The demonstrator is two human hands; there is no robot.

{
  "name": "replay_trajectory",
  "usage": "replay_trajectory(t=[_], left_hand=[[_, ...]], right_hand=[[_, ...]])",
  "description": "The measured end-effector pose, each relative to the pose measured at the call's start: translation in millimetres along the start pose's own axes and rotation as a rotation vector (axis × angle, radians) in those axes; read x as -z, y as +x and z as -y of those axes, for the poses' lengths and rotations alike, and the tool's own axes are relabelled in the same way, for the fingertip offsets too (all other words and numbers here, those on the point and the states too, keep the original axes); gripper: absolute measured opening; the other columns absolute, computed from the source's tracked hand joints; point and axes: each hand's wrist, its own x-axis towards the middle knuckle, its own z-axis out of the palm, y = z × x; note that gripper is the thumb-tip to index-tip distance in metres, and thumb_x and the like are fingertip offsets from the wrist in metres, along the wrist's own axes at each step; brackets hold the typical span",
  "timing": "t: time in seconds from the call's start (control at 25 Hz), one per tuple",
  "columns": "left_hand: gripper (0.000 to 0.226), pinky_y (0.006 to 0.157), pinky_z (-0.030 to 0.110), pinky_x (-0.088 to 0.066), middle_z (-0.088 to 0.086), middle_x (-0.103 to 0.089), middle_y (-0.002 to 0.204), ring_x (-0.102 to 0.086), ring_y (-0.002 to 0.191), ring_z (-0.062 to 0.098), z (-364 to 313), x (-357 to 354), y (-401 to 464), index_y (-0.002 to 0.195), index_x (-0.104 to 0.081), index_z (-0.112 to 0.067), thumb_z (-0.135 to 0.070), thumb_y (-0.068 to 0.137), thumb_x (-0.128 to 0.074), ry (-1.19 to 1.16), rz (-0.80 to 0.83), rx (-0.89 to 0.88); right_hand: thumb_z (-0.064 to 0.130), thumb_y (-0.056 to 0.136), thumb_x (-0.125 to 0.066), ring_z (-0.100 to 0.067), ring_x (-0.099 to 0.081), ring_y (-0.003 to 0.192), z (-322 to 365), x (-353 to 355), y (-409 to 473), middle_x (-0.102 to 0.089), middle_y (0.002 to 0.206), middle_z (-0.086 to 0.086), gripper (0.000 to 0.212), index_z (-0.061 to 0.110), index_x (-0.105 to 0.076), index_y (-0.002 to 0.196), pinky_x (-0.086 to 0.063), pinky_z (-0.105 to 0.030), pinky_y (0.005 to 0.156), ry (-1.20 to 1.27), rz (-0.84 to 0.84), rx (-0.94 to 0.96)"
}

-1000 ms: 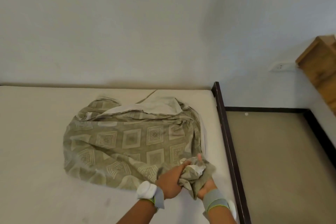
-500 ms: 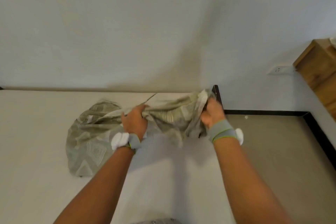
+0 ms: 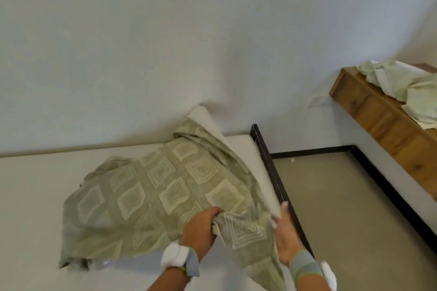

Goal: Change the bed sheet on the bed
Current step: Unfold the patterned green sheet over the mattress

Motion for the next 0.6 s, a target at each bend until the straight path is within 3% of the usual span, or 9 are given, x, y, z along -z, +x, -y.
replay_trajectory(t=[0.08,0.16,0.2,0.28,0.4,0.48,0.52,0.6], left_hand=[[0.033,0.084,0.02,-0.047,-0.011,-0.066,0.108,-0.063,0.099,0.011,20.3,-21.5,-14.4,0.117,-0.056,-0.038,-0.035,0.084,-0.049,-0.006,0.029,0.017],[0.041,0.088,0.029,-0.049,-0.006,-0.063,0.115,-0.062,0.104,0.016,39.5,-40.7,-33.6,0.124,-0.052,-0.035,-0.033,0.084,-0.043,0.073,0.113,0.011],[0.043,0.091,0.031,-0.048,-0.001,-0.06,0.121,-0.06,0.108,0.02,45.4,-47.0,-46.2,0.13,-0.049,-0.032,-0.029,0.087,-0.045,0.122,0.166,0.009],[0.048,0.091,0.036,-0.047,0.007,-0.054,0.124,-0.058,0.109,0.028,56.9,-51.2,-65.3,0.135,-0.045,-0.026,-0.015,0.088,-0.049,0.184,0.234,0.047],[0.051,0.085,0.038,-0.05,0.009,-0.052,0.116,-0.058,0.101,0.03,45.8,-35.6,-64.6,0.129,-0.052,-0.022,0.0,0.083,-0.052,0.008,0.016,0.077],[0.053,0.076,0.033,-0.051,0.004,-0.051,0.101,-0.058,0.088,0.025,15.7,-25.0,-70.7,0.123,-0.059,-0.022,0.006,0.079,-0.053,-0.166,-0.171,-0.015],[0.056,0.075,0.029,-0.052,0.001,-0.049,0.096,-0.058,0.084,0.021,-1.0,-25.4,-77.8,0.121,-0.061,-0.023,0.01,0.076,-0.053,-0.255,-0.204,-0.067],[0.064,0.078,0.019,-0.05,-0.004,-0.047,0.096,-0.059,0.085,0.014,-17.2,-51.3,-95.7,0.122,-0.061,-0.024,0.013,0.072,-0.052,-0.3,-0.129,-0.143]], right_hand=[[0.032,0.092,-0.059,-0.033,-0.066,0.101,-57.8,16.4,-11.5,-0.066,0.113,-0.018,0.043,0.01,-0.052,0.128,-0.056,-0.045,0.086,-0.202,0.006,-0.054],[0.003,0.092,-0.055,-0.031,-0.066,0.089,-96.4,22.7,-26.5,-0.066,0.105,-0.017,0.034,0.01,-0.051,0.125,-0.059,-0.034,0.066,-0.291,-0.119,0.029],[-0.003,0.092,-0.052,-0.029,-0.066,0.091,-107.7,25.2,-34.1,-0.065,0.107,-0.016,0.035,0.015,-0.054,0.123,-0.058,-0.032,0.067,-0.321,-0.185,0.07],[-0.011,0.089,-0.046,-0.028,-0.063,0.101,-110.7,24.0,-46.5,-0.064,0.115,-0.014,0.044,0.022,-0.061,0.112,-0.055,-0.031,0.078,-0.389,-0.205,0.213],[-0.018,0.081,-0.039,-0.026,-0.063,0.109,-77.5,17.0,-54.4,-0.069,0.106,-0.006,0.054,0.025,-0.068,0.096,-0.049,-0.025,0.087,-0.556,-0.207,0.435],[-0.016,0.084,-0.039,-0.016,-0.066,0.101,-37.9,15.0,-72.8,-0.069,0.103,-0.003,0.054,0.026,-0.07,0.096,-0.051,-0.027,0.093,-0.526,-0.211,0.621],[-0.014,0.088,-0.04,-0.008,-0.065,0.096,-21.0,19.6,-88.0,-0.069,0.104,-0.001,0.05,0.024,-0.071,0.099,-0.052,-0.022,0.091,-0.482,-0.218,0.697],[-0.008,0.092,-0.041,0.001,-0.06,0.093,-3.9,44.0,-108.7,-0.064,0.107,0.006,0.045,0.022,-0.071,0.109,-0.046,-0.006,0.085,-0.545,-0.297,0.837]])
